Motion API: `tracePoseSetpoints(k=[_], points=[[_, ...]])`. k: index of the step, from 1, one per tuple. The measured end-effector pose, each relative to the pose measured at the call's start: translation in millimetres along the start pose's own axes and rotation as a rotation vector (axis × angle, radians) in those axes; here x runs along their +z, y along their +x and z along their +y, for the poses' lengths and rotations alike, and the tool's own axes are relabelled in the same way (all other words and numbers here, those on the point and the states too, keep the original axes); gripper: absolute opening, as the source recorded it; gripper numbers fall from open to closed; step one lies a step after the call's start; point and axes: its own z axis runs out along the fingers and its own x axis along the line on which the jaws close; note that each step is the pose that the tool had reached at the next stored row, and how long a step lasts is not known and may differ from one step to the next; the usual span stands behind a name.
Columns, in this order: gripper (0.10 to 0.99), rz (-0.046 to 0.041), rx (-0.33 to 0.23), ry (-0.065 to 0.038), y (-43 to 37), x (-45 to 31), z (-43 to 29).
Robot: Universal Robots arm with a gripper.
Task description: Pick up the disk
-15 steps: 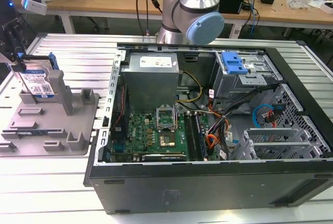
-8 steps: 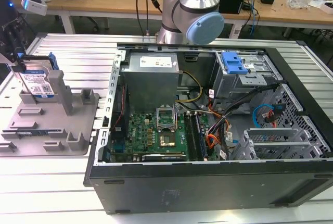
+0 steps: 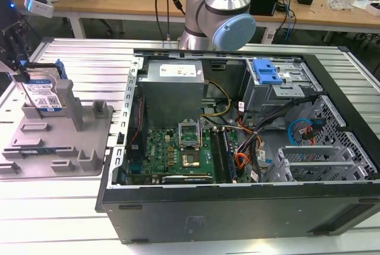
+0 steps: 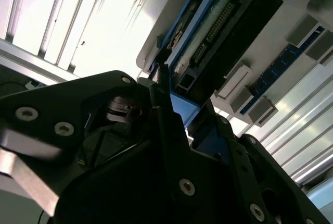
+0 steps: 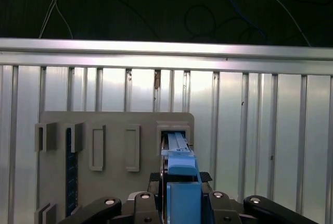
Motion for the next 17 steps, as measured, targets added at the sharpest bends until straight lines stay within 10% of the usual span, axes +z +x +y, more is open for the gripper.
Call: tracePoseSetpoints(k=[10,17], points=[[0.369,0.0001,0.000,0.000,0.3,-4.5,0.1],[0.369,0.0000,0.000,0.000,1.7,-43.8,0.7]])
